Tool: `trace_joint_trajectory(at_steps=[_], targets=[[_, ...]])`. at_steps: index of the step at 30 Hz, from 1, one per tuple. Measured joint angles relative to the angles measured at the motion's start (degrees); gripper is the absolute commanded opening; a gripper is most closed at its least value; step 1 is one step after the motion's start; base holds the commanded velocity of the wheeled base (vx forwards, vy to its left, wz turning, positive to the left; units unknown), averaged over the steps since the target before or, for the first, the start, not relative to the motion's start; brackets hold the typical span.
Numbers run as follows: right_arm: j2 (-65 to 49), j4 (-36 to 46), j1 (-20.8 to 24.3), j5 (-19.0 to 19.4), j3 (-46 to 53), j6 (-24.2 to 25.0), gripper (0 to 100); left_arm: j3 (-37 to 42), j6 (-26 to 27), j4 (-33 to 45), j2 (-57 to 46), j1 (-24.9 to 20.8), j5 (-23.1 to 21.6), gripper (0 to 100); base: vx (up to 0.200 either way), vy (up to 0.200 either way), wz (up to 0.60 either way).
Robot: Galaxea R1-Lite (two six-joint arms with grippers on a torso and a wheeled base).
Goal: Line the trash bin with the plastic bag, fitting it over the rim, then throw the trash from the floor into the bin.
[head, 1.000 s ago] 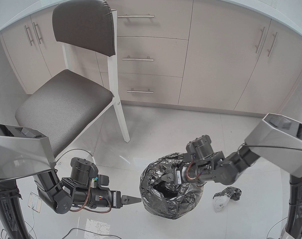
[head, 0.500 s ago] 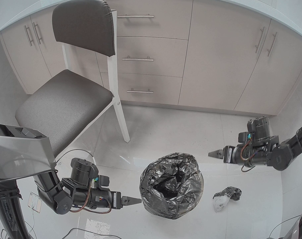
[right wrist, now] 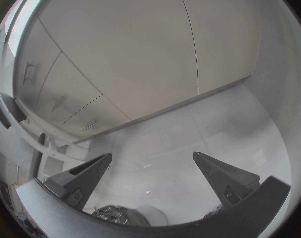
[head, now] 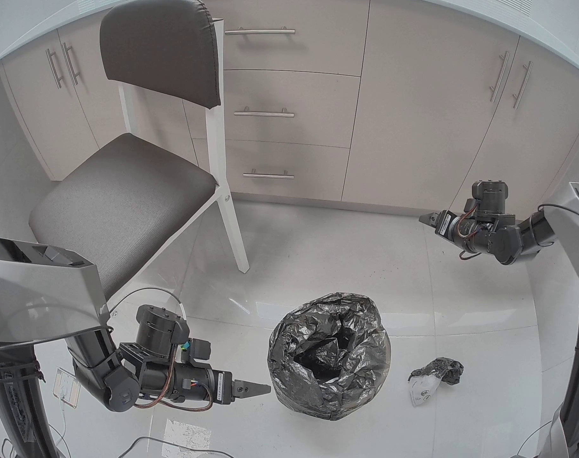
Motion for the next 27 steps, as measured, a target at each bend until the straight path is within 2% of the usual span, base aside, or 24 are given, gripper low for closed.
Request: trace_joint_trajectory(at_steps=[5, 15, 21, 27], targets=[[8.35, 2.93, -1.33, -2.38, -11.56, 0.93, 100, 0.0, 0.37, 0.0, 0.18, 0.0, 0.02, 100, 0.0, 0.0, 0.0], [21.81, 14.02, -2.05, -7.77, -31.91, 2.66, 100, 0.11, 0.8, -0.02, 0.38, -0.02, 0.05, 100, 0.0, 0.0, 0.0], [27.62, 24.47, -1.93, -12.14, -36.3, 5.89, 100, 0.16, 0.88, -0.11, 0.44, -0.02, 0.13, 100, 0.0, 0.0, 0.0], [33.9, 37.68, -1.62, -14.58, -36.91, 8.62, 100, 0.16, 0.9, -0.09, 0.55, -0.05, 0.18, 100, 0.0, 0.0, 0.0]])
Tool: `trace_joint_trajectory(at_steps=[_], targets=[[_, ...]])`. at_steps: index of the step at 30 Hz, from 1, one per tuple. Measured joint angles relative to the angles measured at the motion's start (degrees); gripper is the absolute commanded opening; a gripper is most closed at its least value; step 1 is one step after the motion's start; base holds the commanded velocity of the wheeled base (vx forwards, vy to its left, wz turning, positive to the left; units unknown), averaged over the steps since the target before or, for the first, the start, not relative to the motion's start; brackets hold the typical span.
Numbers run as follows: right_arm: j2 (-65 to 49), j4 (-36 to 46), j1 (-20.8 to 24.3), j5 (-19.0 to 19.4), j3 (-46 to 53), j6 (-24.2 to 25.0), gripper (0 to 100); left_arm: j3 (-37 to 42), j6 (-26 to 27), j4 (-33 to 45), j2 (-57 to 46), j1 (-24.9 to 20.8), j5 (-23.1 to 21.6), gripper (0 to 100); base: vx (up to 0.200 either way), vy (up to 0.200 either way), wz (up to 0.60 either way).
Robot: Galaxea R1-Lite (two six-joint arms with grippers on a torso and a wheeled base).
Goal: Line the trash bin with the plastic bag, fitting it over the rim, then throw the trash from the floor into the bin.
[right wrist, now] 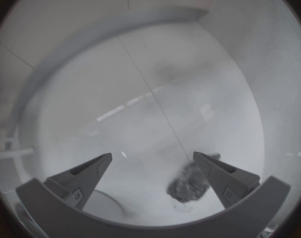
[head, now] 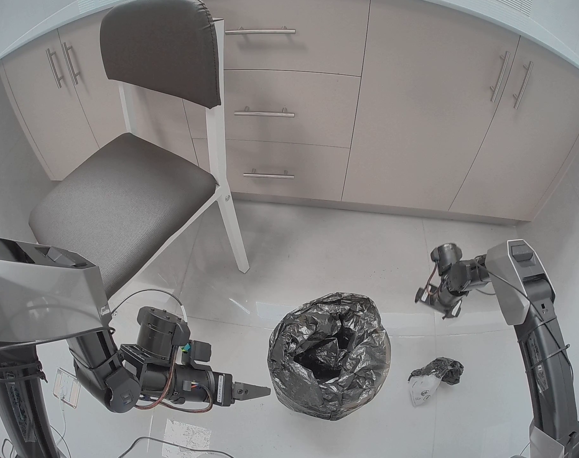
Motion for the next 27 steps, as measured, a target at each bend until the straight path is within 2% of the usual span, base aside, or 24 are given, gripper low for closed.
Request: trace_joint_trajectory(at_steps=[6, 9, 23, 27], targets=[[6.99, 14.31, 0.16, -0.65, -0.07, 0.69, 100, -0.02, -0.02, 0.0, 0.06, -0.02, 0.0, 100, 0.0, 0.0, 0.0], [9.05, 18.83, 0.02, -0.46, -0.07, 0.9, 100, -0.05, -0.02, 0.0, 0.06, -0.02, 0.02, 100, 0.0, 0.0, 0.0], [11.97, 18.69, -0.94, -0.22, -0.07, 1.05, 100, 0.0, 0.0, -0.17, 0.22, -0.15, 0.11, 100, 0.0, 0.0, 0.0], [12.11, 15.52, -1.32, -0.24, -0.02, 1.05, 100, 0.3, -0.02, -2.3, 0.48, -0.15, 0.11, 100, 0.0, 0.0, 0.0]])
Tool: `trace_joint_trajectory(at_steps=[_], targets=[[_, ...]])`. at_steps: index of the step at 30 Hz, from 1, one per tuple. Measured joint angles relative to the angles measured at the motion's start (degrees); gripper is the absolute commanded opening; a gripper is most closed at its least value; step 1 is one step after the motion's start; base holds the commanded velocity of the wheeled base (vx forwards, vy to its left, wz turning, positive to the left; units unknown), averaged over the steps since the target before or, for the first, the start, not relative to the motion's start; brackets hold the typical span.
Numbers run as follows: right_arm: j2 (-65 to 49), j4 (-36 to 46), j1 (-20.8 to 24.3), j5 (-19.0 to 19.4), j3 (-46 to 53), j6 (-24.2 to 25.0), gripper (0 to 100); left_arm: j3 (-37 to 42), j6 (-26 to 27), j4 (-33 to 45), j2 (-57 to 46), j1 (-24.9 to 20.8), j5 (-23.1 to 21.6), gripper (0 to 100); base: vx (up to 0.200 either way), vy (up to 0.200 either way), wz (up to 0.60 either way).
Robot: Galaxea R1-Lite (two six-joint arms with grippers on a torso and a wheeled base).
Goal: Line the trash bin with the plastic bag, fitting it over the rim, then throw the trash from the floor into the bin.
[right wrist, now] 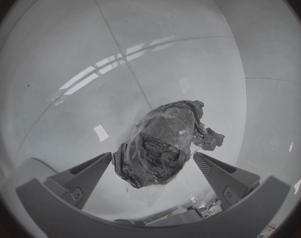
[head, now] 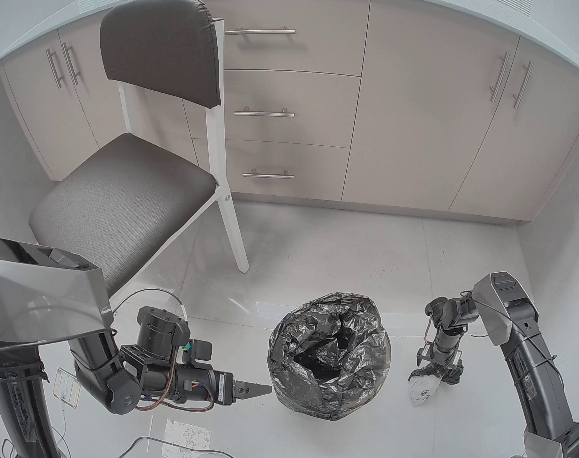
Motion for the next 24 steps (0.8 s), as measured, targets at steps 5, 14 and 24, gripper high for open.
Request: trace_joint_trajectory(at_steps=[5, 14, 24], targets=[[0.02, -1.83, -0.17, -0.13, 0.0, 0.05, 100, 1.41, -0.09, -5.91, 1.07, 0.0, 0.0, 100, 0.0, 0.0, 0.0], [0.02, -2.11, -0.11, -0.38, -0.02, -0.35, 100, 2.65, -0.38, -7.98, 2.72, -0.16, 0.0, 100, 0.0, 0.0, 0.0], [0.02, -2.02, -0.11, -0.52, -0.02, -0.57, 100, 2.68, -0.4, -8.01, 3.02, -0.18, 0.0, 100, 0.0, 0.0, 0.0]])
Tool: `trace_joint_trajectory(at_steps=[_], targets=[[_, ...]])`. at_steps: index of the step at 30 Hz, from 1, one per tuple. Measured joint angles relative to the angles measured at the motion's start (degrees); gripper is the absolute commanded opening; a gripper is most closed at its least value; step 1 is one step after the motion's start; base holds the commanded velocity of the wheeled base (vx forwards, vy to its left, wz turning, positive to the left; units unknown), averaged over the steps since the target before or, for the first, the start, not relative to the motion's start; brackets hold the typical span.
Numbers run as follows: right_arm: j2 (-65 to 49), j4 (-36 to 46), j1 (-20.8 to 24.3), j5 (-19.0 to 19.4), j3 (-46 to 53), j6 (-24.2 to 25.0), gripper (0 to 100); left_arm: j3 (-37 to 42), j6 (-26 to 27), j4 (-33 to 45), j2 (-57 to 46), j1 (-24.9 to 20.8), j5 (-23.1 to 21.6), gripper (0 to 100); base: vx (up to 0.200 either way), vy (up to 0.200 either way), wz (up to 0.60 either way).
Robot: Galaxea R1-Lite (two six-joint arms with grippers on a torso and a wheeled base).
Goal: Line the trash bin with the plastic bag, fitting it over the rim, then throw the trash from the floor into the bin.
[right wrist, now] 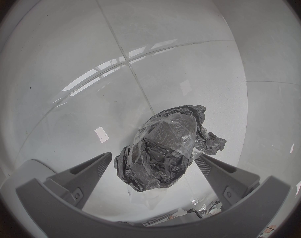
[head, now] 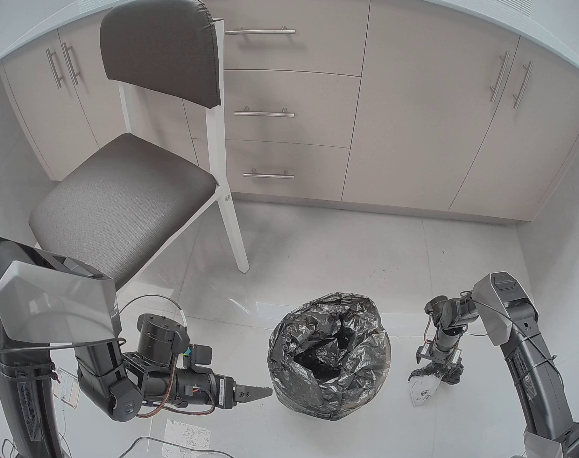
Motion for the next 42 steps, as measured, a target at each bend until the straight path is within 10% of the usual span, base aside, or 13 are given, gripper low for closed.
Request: trace_joint_trajectory(at_steps=[12, 13, 42], targets=[[0.0, 0.13, -0.17, 0.33, 0.02, 0.0, 100, -0.04, 0.02, 0.02, 0.09, 0.0, 0.0, 100, 0.0, 0.0, 0.0], [0.0, 0.17, -0.17, 0.3, 0.0, 0.0, 0, -0.04, 0.02, 0.0, 0.09, 0.0, 0.0, 100, 0.0, 0.0, 0.0], [0.0, 6.77, 0.29, 1.24, -0.02, -0.57, 0, -0.04, 0.05, 0.02, 0.09, 0.0, 0.0, 100, 0.0, 0.0, 0.0]])
